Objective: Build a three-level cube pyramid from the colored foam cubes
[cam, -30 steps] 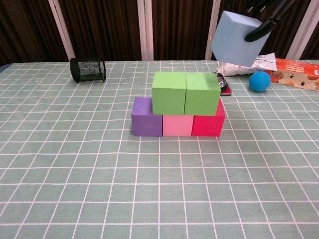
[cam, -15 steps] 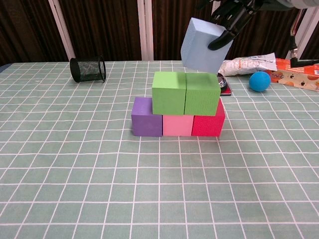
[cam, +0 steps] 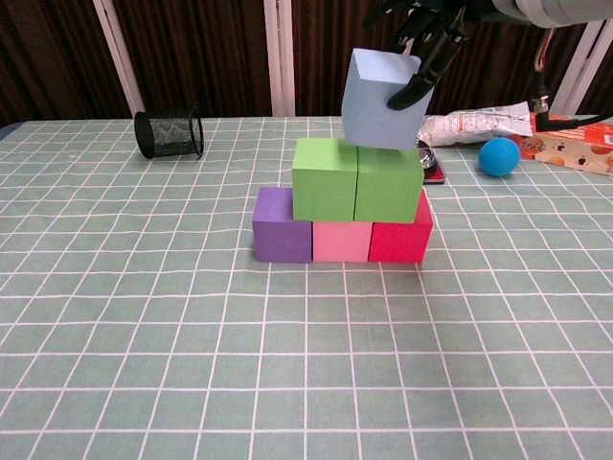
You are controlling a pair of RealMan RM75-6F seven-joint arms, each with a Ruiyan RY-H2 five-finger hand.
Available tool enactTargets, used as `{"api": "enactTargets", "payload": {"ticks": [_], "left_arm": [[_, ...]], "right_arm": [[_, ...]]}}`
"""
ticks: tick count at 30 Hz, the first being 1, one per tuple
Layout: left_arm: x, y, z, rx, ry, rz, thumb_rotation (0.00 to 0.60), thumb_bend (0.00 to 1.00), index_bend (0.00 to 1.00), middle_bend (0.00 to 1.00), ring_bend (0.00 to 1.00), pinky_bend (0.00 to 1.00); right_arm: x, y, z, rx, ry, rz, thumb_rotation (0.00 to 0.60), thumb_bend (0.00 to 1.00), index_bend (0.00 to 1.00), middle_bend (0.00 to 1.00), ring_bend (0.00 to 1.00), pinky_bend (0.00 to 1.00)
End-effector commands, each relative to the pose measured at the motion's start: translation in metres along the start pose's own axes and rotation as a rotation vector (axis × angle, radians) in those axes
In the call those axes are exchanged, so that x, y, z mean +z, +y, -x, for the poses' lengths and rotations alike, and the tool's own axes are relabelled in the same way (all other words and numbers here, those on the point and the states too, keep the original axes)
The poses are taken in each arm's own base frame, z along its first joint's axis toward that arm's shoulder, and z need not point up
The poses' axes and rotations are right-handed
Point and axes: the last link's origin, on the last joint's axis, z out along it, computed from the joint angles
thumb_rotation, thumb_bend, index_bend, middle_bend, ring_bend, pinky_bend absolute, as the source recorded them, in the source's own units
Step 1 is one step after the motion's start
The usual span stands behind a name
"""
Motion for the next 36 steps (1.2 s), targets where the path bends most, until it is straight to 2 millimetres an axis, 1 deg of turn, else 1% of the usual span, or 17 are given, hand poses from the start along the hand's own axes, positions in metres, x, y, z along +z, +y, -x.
{"api": "enactTargets", "payload": {"ticks": [1,6,15,23,30,36], "left_arm": [[0.000,0.000,0.000,-0.001,-0.002,0.002,0.600,0.12,0.00,0.00,0.00,0.00],[-0.001,0.001,-0.001,-0.006,-0.002,0.006,0.600,0.12,0.00,0.00,0.00,0.00],[-0.002,0.001,-0.002,-0.010,-0.004,0.012,0.600,0.12,0.00,0.00,0.00,0.00],[-0.002,0.001,-0.002,-0.009,-0.009,0.010,0.600,0.12,0.00,0.00,0.00,0.00],[-0.002,0.000,-0.002,-0.010,-0.010,0.008,0.600,0.12,0.00,0.00,0.00,0.00],[-0.001,0.000,-0.002,-0.010,-0.008,0.008,0.600,0.12,0.00,0.00,0.00,0.00]], "right_arm": [[-0.001,-0.006,-0.001,-0.041,0.005,0.012,0.600,0.26,0.03,0.47,0.35,0.00],[-0.002,-0.012,-0.003,-0.068,-0.010,0.041,0.600,0.26,0.03,0.47,0.34,0.00],[0.000,-0.016,-0.003,-0.060,-0.048,0.088,0.600,0.26,0.03,0.47,0.35,0.00],[0.001,-0.018,-0.002,-0.009,-0.072,0.145,0.600,0.26,0.03,0.47,0.35,0.00],[0.000,-0.018,0.000,0.011,-0.078,0.149,0.600,0.26,0.03,0.47,0.34,0.00],[0.000,-0.021,0.001,0.021,-0.079,0.101,0.600,0.26,0.03,0.47,0.35,0.00]]}}
